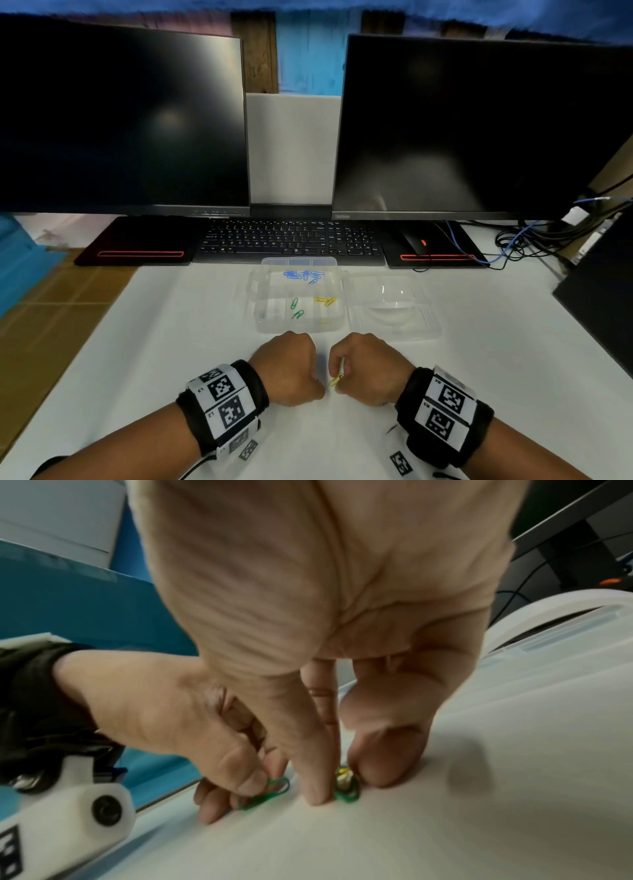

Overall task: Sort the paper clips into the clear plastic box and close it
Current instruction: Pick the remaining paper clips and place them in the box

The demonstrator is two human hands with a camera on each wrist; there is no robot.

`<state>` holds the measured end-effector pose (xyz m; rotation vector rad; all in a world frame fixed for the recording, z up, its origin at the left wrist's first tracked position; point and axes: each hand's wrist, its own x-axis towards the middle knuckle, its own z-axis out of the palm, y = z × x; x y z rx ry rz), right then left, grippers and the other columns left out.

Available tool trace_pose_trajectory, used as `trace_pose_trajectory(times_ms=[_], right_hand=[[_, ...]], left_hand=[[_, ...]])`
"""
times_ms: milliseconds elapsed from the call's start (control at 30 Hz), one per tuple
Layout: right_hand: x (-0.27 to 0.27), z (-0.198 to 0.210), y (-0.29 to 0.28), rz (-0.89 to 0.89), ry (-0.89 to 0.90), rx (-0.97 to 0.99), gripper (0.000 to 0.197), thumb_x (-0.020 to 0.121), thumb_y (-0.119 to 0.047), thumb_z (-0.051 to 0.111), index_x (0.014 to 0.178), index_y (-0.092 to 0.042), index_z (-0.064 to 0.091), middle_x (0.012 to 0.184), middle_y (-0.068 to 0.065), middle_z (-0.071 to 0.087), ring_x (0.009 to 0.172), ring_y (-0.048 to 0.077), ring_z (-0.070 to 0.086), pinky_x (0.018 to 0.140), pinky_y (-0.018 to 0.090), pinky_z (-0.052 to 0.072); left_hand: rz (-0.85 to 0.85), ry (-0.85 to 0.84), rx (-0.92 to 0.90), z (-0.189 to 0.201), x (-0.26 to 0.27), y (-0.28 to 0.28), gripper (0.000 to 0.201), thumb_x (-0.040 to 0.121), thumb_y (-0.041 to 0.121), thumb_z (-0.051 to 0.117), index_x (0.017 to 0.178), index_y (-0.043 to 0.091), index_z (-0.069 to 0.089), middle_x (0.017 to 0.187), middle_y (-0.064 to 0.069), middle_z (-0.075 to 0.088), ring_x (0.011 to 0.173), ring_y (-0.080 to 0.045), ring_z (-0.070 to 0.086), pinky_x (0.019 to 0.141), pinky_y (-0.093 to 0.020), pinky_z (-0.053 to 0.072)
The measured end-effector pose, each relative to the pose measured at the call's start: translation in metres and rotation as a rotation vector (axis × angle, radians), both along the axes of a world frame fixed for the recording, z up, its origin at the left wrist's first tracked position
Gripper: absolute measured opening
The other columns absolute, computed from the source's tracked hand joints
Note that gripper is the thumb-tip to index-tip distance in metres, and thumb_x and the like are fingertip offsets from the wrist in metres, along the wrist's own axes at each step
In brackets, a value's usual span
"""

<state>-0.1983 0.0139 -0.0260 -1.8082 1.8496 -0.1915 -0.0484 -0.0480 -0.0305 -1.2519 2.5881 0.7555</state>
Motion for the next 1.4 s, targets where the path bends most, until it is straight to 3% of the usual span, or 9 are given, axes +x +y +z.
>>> trace_pose_trajectory(times_ms=[133,333,500,600,700,967,1200,1300,1400], right_hand=[[0.001,-0.004,-0.001,-0.016,-0.021,0.023,0.007,0.079,-0.018,0.067,0.075,-0.025,0.067,0.064,-0.015,0.051,0.074,0.012,0.055,0.054,0.013,0.034],[-0.009,-0.005,-0.006,-0.094,-0.092,0.021,0.03,0.086,-0.016,0.059,0.058,-0.027,0.055,0.066,-0.01,0.059,0.068,0.011,0.06,0.061,0.018,0.043],[-0.022,0.0,-0.003,-0.288,-0.496,-0.019,0.022,0.086,-0.008,0.06,0.066,-0.017,0.065,0.062,-0.007,0.062,0.05,-0.001,0.055,0.047,0.012,0.041],[-0.024,0.004,0.001,-0.445,-0.878,0.032,0.014,0.089,-0.006,0.06,0.075,-0.01,0.065,0.076,0.009,0.07,0.062,0.013,0.065,0.047,0.023,0.048],[-0.025,0.011,0.002,-0.483,-1.0,0.006,0.013,0.089,-0.004,0.06,0.079,-0.008,0.065,0.08,0.012,0.073,0.065,0.017,0.069,0.052,0.023,0.053],[-0.021,0.018,0.001,-0.511,-1.056,-0.081,0.006,0.087,0.0,0.061,0.083,-0.002,0.064,0.084,0.018,0.071,0.066,0.018,0.07,0.058,0.024,0.056],[-0.014,0.023,0.0,-0.511,-1.02,-0.136,0.008,0.086,-0.001,0.062,0.081,-0.005,0.065,0.089,0.019,0.075,0.068,0.017,0.068,0.055,0.024,0.054],[-0.01,0.026,0.0,-0.508,-1.018,-0.175,0.011,0.085,0.0,0.062,0.078,-0.008,0.066,0.085,0.018,0.075,0.063,0.013,0.064,0.05,0.022,0.049],[-0.003,0.028,0.0,-0.525,-1.07,-0.201,0.01,0.085,-0.001,0.063,0.079,-0.008,0.066,0.075,0.015,0.071,0.065,0.017,0.064,0.049,0.023,0.049]], left_hand=[[0.085,0.096,0.117,0.004,0.004,-0.009,0.025,0.071,0.03,0.062,0.068,0.007,0.068,0.059,-0.001,0.066,0.055,-0.01,0.058,0.059,-0.027,0.052],[0.445,0.558,0.476,0.011,0.009,-0.024,0.008,0.081,0.009,0.064,0.073,0.007,0.065,0.071,-0.009,0.071,0.059,-0.016,0.069,0.056,-0.025,0.054],[0.529,0.771,0.616,0.011,0.018,-0.029,0.009,0.083,-0.003,0.063,0.089,0.004,0.065,0.076,-0.013,0.072,0.063,-0.018,0.07,0.06,-0.024,0.056],[0.524,0.804,0.611,0.01,0.021,-0.032,0.016,0.081,-0.004,0.067,0.094,0.006,0.067,0.078,-0.011,0.073,0.068,-0.018,0.072,0.063,-0.023,0.057],[0.531,0.824,0.574,0.01,0.021,-0.034,0.019,0.08,-0.003,0.069,0.095,0.008,0.069,0.077,-0.009,0.074,0.069,-0.017,0.072,0.063,-0.021,0.056],[0.642,0.926,0.385,0.018,0.014,-0.046,0.012,0.076,-0.002,0.073,0.087,0.0,0.069,0.067,-0.008,0.073,0.057,-0.012,0.069,0.054,-0.017,0.054],[0.609,0.88,0.187,0.025,0.008,-0.052,0.007,0.078,0.016,0.076,0.083,0.012,0.075,0.086,-0.005,0.071,0.056,-0.013,0.059,0.055,-0.018,0.044],[0.523,0.875,0.348,0.031,0.006,-0.032,0.009,0.079,0.018,0.074,0.086,0.012,0.074,0.08,-0.004,0.071,0.058,-0.01,0.064,0.052,-0.017,0.047],[0.414,0.793,0.54,0.031,0.004,-0.016,0.021,0.079,0.021,0.075,0.096,0.01,0.071,0.081,-0.006,0.075,0.068,-0.014,0.07,0.059,-0.019,0.053]])
